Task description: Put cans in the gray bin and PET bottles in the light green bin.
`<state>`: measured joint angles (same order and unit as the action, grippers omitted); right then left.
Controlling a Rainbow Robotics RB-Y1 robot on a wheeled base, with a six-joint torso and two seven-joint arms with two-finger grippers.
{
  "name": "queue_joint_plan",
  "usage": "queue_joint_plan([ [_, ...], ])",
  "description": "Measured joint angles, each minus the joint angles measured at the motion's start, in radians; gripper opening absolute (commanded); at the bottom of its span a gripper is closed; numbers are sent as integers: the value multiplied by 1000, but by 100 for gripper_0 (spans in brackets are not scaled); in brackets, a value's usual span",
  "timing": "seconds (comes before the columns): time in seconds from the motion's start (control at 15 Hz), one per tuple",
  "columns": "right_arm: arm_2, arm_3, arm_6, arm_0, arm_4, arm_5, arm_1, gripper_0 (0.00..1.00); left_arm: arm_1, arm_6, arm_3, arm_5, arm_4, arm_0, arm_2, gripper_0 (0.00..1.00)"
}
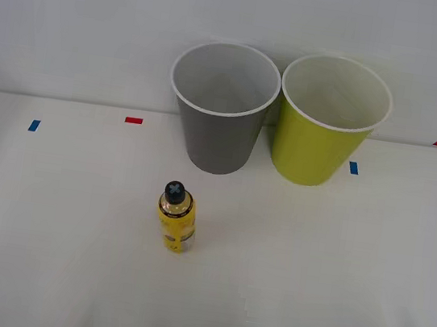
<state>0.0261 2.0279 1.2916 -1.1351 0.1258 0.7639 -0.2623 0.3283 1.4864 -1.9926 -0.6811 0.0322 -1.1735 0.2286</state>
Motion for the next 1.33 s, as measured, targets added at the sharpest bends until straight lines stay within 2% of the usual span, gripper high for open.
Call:
queue_joint_plan([
  [1.33,0,0,0,0,0,0,0,100,0,0,0,0,0,0,0,100],
])
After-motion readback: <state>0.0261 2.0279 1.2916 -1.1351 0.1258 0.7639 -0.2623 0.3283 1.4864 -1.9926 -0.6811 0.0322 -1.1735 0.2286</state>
